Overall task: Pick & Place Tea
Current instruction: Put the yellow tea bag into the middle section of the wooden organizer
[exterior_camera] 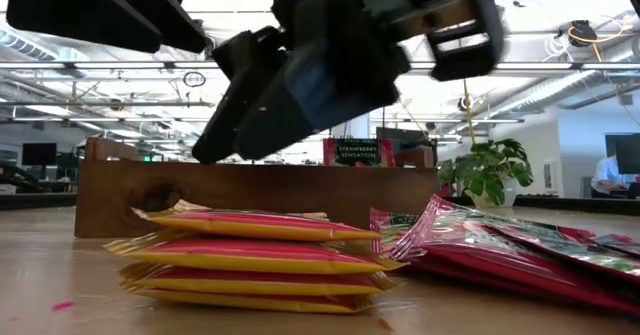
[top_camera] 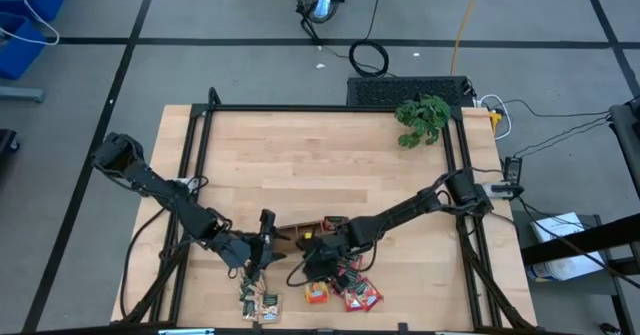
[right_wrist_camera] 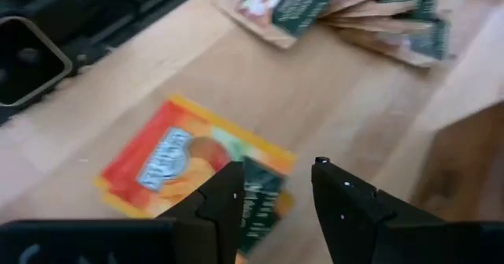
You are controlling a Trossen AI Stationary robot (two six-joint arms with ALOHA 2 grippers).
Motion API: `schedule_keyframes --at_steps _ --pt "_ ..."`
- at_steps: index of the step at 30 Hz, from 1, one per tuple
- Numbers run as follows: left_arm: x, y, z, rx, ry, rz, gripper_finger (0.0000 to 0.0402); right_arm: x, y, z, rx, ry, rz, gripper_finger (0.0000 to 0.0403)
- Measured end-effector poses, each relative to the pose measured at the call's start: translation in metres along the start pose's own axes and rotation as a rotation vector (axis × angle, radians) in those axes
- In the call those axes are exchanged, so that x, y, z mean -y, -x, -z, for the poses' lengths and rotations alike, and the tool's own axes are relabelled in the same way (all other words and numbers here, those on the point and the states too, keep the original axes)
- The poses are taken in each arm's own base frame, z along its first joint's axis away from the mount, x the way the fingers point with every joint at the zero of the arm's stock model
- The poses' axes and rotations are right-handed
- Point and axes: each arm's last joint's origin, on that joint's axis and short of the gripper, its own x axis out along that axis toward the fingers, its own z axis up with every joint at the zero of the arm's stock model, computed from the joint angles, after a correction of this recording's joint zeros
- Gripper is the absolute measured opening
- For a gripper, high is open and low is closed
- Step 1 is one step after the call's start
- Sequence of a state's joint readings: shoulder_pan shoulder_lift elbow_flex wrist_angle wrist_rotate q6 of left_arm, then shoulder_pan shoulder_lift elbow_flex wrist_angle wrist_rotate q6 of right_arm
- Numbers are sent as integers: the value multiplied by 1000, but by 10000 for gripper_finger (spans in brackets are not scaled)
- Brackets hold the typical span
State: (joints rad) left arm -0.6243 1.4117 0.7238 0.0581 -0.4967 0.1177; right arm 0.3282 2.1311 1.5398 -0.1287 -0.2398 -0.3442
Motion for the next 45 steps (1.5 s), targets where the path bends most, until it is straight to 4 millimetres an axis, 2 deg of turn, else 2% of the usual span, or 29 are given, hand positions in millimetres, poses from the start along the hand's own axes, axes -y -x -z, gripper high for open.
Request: schedule_keyframes --at_steps 10,16,21,30,36,40,45 --pt "1 0 1 -9 27 3 227 6 1 -3 58 -13 -8 135" --pt "2 1 1 -14 30 7 227 7 -18 6 93 -53 -40 135" --pt "2 1 1 -13 33 6 227 9 -33 16 49 -78 -29 135" --pt "2 1 1 -14 33 7 227 15 -30 21 29 -120 -48 135" --pt "2 1 2 -17 35 7 227 18 -13 12 16 -142 -39 135" --pt "2 1 2 -18 36 7 227 10 3 0 -7 -154 3 135" --pt "2 1 2 -19 45 7 227 -2 5 3 -97 -265 -20 135"
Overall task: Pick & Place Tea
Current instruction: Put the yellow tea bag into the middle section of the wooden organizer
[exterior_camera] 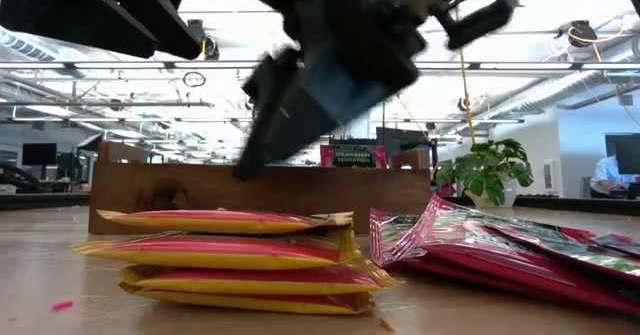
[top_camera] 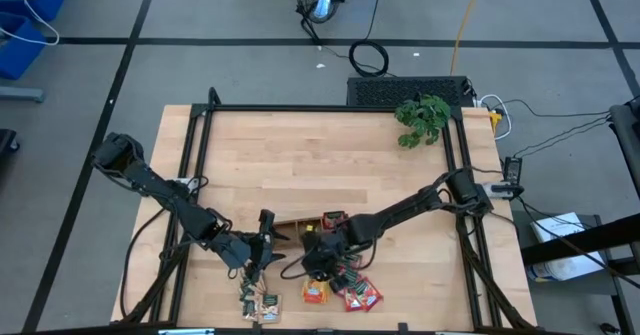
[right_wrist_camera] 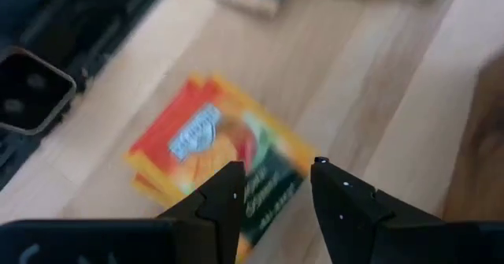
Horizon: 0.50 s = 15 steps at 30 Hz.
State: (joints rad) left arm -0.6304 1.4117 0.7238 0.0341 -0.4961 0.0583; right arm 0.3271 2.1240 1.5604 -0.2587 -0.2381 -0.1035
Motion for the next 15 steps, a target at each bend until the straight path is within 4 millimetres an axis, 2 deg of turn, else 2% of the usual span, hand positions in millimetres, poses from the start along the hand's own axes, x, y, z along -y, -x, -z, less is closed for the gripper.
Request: schedule_keyframes --at_steps 6,10,15 --pt "0 0 0 -1 13 1 227 3 -3 10 -55 -120 6 135" --pt "0 0 0 -1 15 2 227 1 2 10 -80 -186 4 135" --pt "1 0 0 -2 14 39 227 -5 1 21 -185 -257 -1 134"
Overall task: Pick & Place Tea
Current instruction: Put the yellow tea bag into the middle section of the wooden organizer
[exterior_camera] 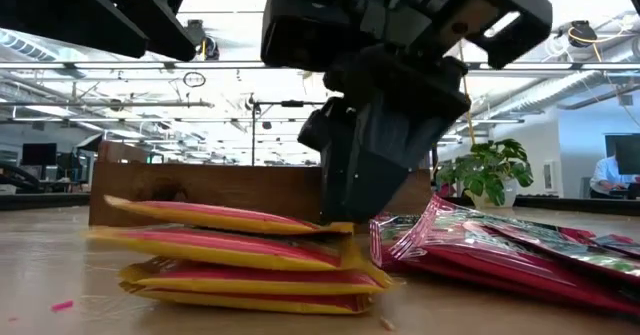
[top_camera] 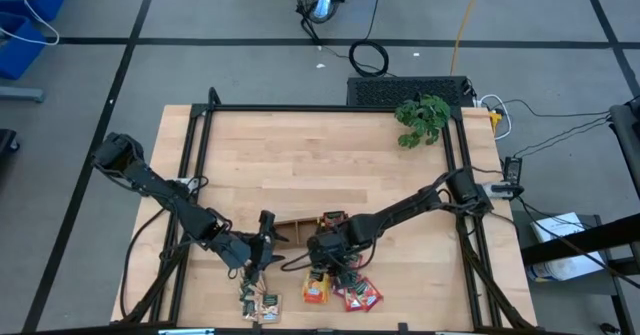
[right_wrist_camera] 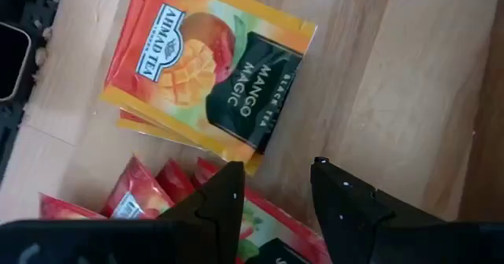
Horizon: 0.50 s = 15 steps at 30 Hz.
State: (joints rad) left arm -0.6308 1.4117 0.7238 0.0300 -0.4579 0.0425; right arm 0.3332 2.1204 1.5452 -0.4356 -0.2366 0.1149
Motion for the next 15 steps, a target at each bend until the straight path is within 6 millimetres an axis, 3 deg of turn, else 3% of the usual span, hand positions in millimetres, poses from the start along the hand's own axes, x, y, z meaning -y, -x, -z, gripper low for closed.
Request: schedule_keyframes --at_steps 15 --pt "0 0 0 0 7 16 227 -4 1 -7 53 -58 -93 134"
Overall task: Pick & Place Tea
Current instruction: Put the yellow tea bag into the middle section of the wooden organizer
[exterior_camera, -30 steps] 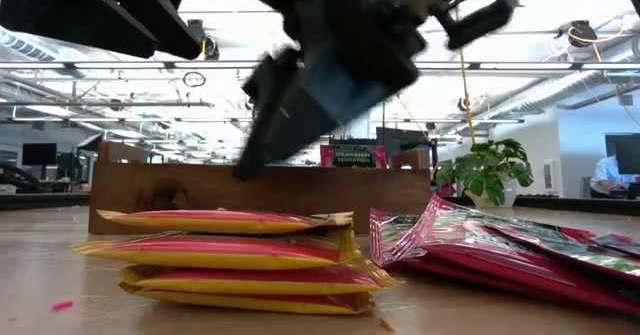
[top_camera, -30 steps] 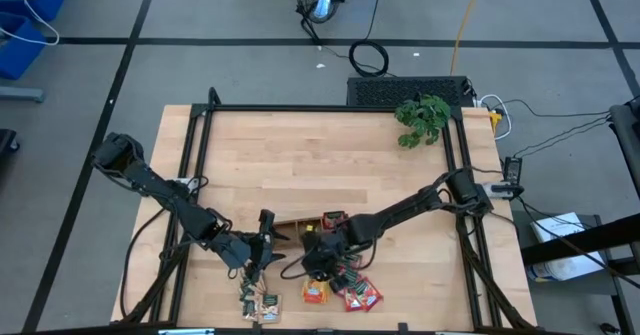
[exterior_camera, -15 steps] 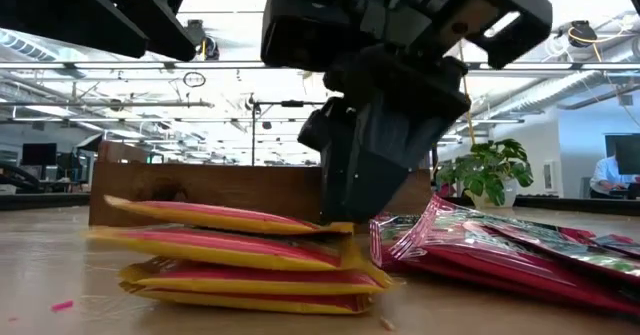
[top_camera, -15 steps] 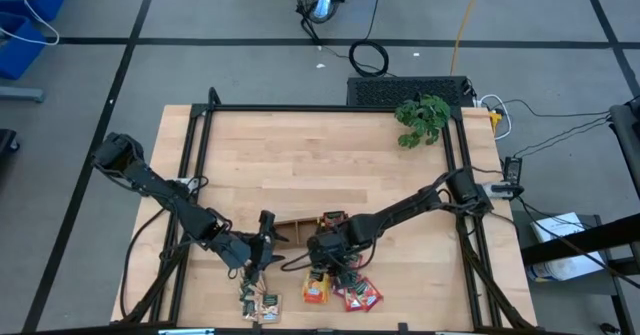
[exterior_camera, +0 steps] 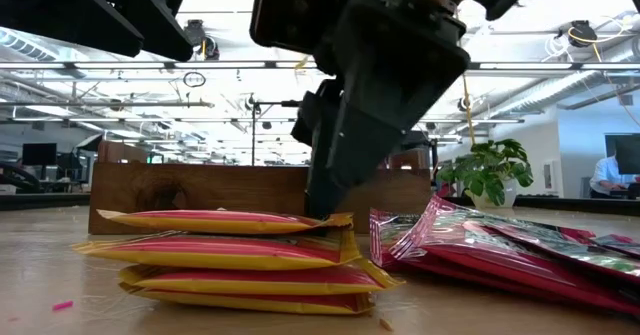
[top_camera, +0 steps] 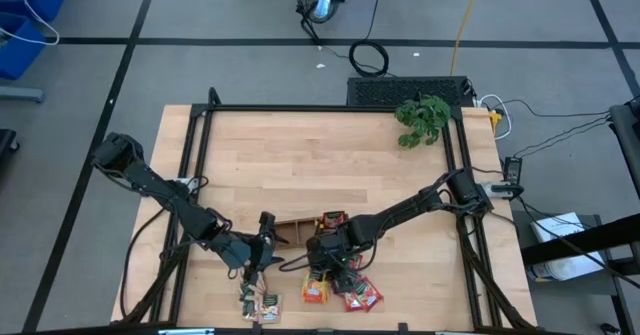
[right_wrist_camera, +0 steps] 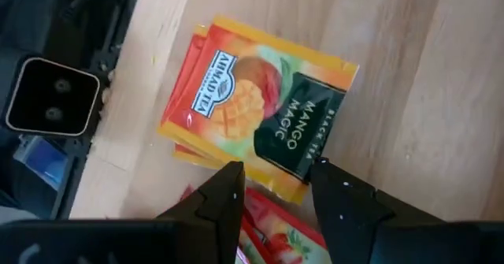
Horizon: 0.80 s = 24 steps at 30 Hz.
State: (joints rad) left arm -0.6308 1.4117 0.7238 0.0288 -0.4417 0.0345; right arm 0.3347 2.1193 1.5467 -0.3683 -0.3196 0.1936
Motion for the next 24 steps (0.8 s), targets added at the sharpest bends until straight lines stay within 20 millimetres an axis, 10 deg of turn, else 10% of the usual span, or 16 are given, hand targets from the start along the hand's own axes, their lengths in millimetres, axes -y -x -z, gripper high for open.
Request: schedule_keyframes --at_steps 24 --pt "0 0 0 -1 6 -3 227 -6 -3 4 -19 -74 51 135"
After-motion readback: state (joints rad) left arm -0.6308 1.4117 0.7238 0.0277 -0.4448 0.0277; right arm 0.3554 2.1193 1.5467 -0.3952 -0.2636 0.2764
